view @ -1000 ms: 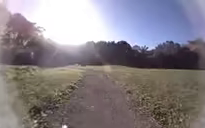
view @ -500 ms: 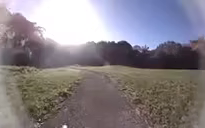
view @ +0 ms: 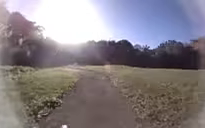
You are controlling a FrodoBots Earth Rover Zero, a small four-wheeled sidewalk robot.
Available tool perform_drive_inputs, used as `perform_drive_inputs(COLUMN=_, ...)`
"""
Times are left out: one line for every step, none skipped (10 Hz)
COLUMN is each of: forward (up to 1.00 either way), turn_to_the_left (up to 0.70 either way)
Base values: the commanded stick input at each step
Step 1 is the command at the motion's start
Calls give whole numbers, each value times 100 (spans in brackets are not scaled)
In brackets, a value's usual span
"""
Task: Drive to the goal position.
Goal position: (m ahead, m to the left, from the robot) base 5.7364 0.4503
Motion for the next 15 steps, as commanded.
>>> perform_drive_inputs(forward=100, turn_to_the_left=1)
perform_drive_inputs(forward=100, turn_to_the_left=1)
perform_drive_inputs(forward=100, turn_to_the_left=1)
perform_drive_inputs(forward=100, turn_to_the_left=1)
perform_drive_inputs(forward=100, turn_to_the_left=1)
perform_drive_inputs(forward=100, turn_to_the_left=1)
perform_drive_inputs(forward=100, turn_to_the_left=1)
perform_drive_inputs(forward=100, turn_to_the_left=1)
perform_drive_inputs(forward=100, turn_to_the_left=1)
perform_drive_inputs(forward=100, turn_to_the_left=1)
perform_drive_inputs(forward=100, turn_to_the_left=1)
perform_drive_inputs(forward=100, turn_to_the_left=3)
perform_drive_inputs(forward=100, turn_to_the_left=7)
perform_drive_inputs(forward=100, turn_to_the_left=18)
perform_drive_inputs(forward=100, turn_to_the_left=10)
